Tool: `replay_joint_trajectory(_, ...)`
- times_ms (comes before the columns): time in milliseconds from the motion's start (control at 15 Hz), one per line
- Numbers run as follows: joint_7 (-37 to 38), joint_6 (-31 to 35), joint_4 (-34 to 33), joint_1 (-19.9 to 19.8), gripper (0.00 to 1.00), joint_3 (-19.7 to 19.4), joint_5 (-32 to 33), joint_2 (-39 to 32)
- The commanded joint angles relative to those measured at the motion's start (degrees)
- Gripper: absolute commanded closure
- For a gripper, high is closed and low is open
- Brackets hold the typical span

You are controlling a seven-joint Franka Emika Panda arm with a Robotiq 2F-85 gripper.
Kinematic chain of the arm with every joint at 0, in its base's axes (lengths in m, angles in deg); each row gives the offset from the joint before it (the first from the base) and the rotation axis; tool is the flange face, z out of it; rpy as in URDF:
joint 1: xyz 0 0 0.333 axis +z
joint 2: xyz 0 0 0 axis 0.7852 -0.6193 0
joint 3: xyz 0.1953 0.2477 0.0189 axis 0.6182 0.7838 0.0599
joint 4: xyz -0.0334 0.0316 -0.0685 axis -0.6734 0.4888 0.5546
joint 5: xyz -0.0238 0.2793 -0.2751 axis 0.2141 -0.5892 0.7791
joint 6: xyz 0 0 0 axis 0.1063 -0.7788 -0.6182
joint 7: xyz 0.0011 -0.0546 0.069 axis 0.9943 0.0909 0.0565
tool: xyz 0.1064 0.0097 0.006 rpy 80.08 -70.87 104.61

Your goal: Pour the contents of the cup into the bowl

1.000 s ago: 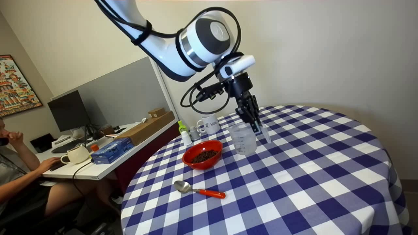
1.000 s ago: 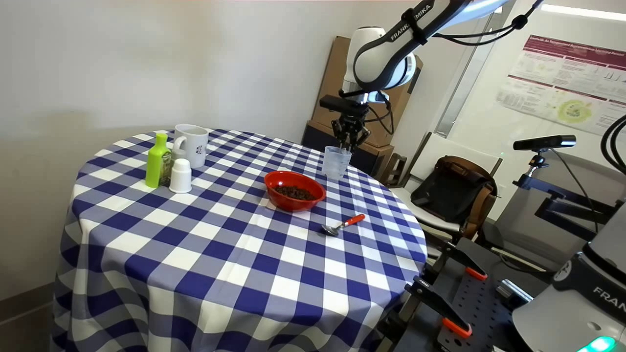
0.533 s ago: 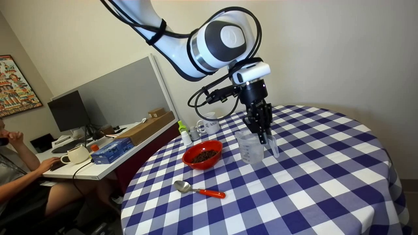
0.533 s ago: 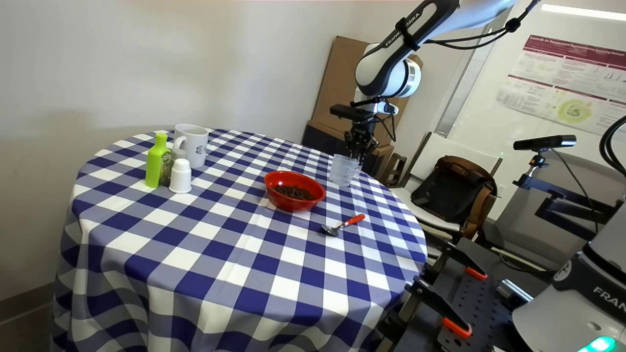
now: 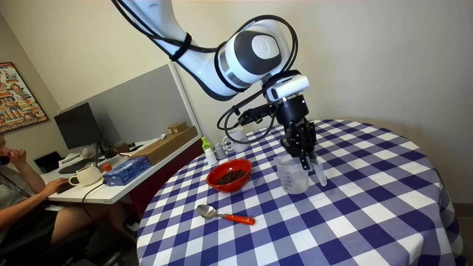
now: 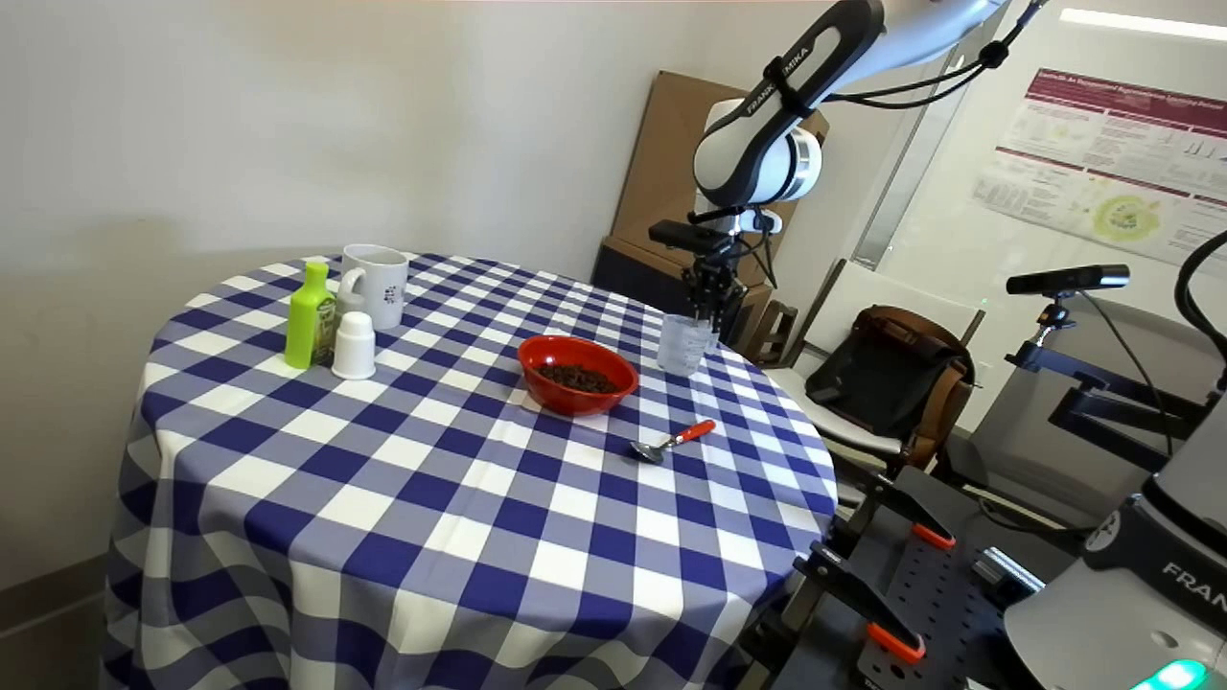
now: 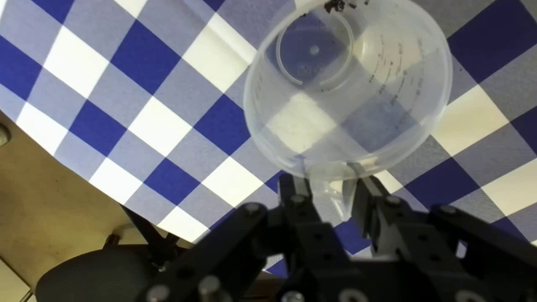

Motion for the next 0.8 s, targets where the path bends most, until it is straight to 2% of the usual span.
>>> replay_joint_trajectory(0,3.2,2.6,-0.1,2.9,0.90,-2.4,1.7,-2.1)
replay_joint_trajectory(133,4.1,4.0,0.0,3.8,0.90,-3.2,2.1,-3.0)
replay_joint_trajectory(200,4.7,4.3,0.0,4.2,0.47,-3.7,2.3,-3.2)
replay_joint_trajectory(267,4.5,4.0,0.0,4.1,0.46,-3.6,2.0,-2.8)
replay_joint_trajectory(600,3.2,5.4,0.5,4.0,0.10,-3.0,0.8,1.7)
replay_joint_trajectory(733,-1.2,6.0,1.5,3.2,0.01,-1.1,0.3,6.2)
